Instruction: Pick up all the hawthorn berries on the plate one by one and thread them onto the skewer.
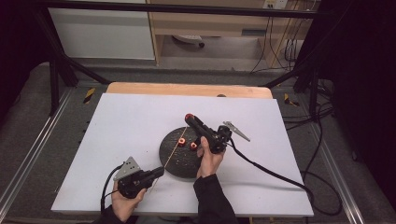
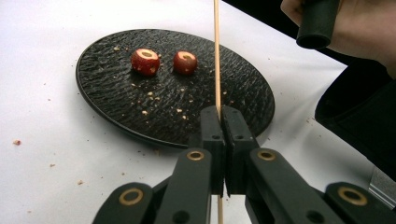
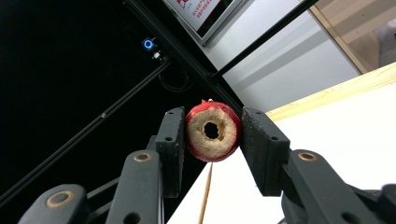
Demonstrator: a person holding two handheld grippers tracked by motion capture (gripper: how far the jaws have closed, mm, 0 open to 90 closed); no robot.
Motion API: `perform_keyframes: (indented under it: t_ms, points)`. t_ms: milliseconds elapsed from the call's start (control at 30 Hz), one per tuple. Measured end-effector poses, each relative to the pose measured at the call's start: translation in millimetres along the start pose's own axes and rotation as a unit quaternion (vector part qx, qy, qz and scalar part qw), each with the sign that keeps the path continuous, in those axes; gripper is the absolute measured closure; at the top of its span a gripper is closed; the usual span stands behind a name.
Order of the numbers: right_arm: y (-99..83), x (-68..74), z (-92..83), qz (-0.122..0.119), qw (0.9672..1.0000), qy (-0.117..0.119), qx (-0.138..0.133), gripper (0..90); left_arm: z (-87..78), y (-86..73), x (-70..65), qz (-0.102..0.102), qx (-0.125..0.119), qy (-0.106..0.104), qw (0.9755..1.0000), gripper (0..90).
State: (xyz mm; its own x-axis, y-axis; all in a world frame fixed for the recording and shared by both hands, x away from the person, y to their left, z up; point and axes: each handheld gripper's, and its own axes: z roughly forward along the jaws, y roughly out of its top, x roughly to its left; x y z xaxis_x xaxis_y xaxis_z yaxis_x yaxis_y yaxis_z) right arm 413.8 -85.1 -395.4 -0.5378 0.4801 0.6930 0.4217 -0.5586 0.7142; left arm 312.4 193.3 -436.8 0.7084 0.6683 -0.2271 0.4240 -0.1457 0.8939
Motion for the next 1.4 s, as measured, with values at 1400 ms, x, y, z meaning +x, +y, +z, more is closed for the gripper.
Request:
perform_keyframes:
  t_ms: [1400]
  points:
    - [-8.2,2.5,-3.4,0.024,0.9997,0.010,0.004,61.5,29.7,14.5,-20.0,-0.049,-0.014,0.023,0.9984,88.4]
